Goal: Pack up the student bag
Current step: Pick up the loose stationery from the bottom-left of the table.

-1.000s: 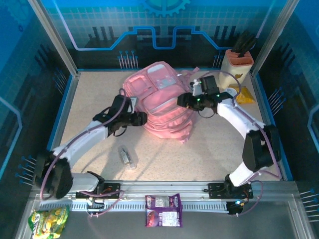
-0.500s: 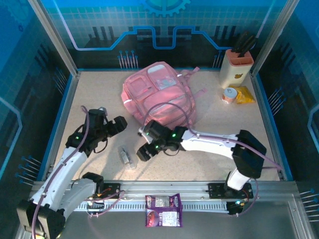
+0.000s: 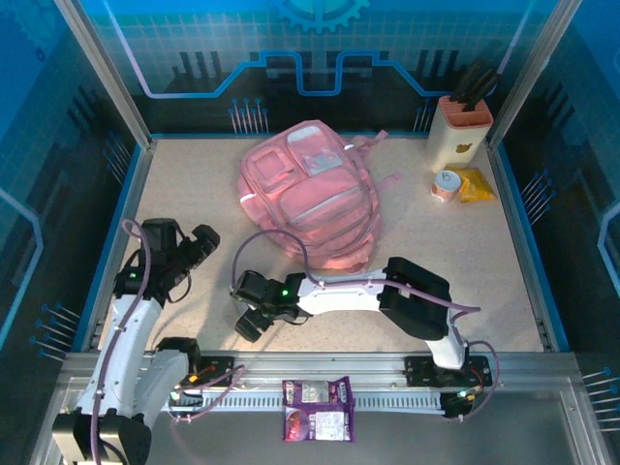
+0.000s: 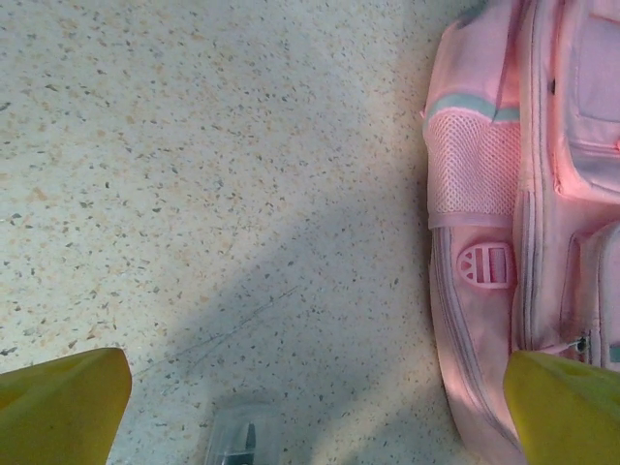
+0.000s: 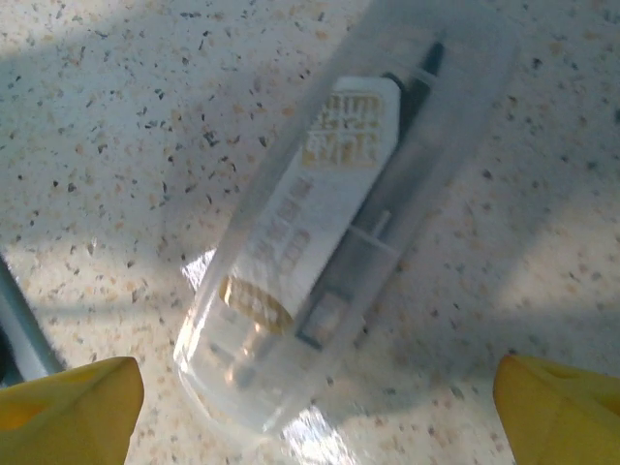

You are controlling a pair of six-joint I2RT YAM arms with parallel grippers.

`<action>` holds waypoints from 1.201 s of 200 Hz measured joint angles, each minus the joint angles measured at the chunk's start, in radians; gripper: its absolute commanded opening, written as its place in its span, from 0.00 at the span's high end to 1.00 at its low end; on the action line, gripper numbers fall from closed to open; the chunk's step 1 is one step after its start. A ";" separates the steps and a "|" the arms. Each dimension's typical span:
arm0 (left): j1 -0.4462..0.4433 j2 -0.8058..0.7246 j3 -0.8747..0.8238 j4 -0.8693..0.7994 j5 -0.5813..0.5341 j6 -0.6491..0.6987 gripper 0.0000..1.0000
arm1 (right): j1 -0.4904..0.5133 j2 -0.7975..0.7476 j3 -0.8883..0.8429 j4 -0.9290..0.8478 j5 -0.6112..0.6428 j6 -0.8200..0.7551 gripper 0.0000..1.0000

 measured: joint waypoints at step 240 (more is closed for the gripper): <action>0.020 -0.034 -0.036 0.021 0.023 -0.064 0.01 | -0.032 0.015 -0.019 -0.022 -0.016 -0.139 0.57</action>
